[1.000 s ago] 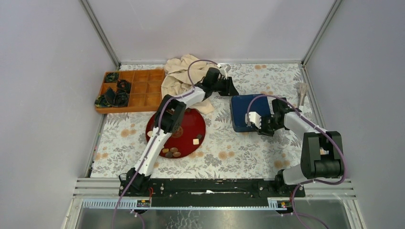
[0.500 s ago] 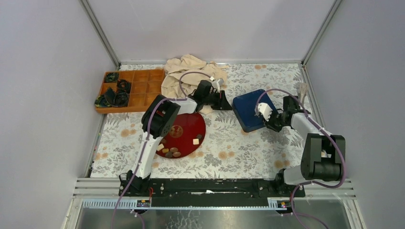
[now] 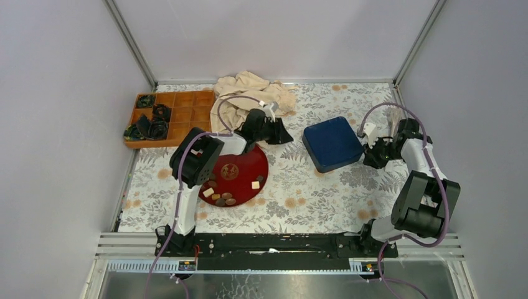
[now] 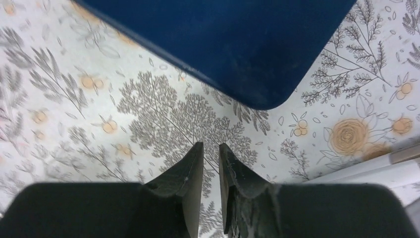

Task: Pack the chocolate
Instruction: Close the box lid on the packing box.

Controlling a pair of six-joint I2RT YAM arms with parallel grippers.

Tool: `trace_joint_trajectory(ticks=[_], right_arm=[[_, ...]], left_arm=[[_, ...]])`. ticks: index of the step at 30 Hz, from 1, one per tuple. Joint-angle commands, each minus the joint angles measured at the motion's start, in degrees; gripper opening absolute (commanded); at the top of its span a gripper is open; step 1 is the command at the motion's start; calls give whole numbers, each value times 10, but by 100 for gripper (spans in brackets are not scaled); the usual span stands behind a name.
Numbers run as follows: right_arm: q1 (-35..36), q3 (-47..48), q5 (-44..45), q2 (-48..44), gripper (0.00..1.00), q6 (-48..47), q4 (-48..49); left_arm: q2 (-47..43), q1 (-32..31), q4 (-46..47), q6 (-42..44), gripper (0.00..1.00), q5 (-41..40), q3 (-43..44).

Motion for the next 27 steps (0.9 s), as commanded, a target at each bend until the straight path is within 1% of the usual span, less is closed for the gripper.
trace_joint_trajectory(ticks=[1, 4, 8, 9, 11, 13, 17, 20, 22, 25, 27], right_arm=[[-3, 55, -31, 32, 23, 213, -10], [-19, 76, 3, 61, 23, 367, 60], [-20, 122, 36, 110, 23, 470, 129], [-19, 143, 34, 130, 23, 497, 137], [-12, 206, 25, 187, 22, 529, 117], [4, 274, 20, 251, 21, 545, 84], [35, 381, 2, 365, 21, 569, 23], [56, 436, -10, 409, 21, 569, -15], [66, 456, -25, 429, 21, 566, -32], [80, 486, -51, 455, 21, 548, -71], [89, 501, -76, 468, 21, 528, -97]], left_arm=[[29, 21, 27, 5, 44, -34, 88], [86, 19, -16, 7, 45, -43, 172], [149, 18, -57, -1, 45, -42, 270], [164, 16, -63, -4, 45, -35, 290], [186, 10, -70, -12, 45, -23, 320], [199, 5, -74, -20, 45, -13, 335], [201, -1, -80, -36, 45, -9, 331], [212, -2, -121, -36, 45, 16, 353], [220, -3, -132, -36, 45, 33, 361], [220, -6, -137, -30, 45, 53, 356], [204, -8, -138, -26, 45, 60, 339]])
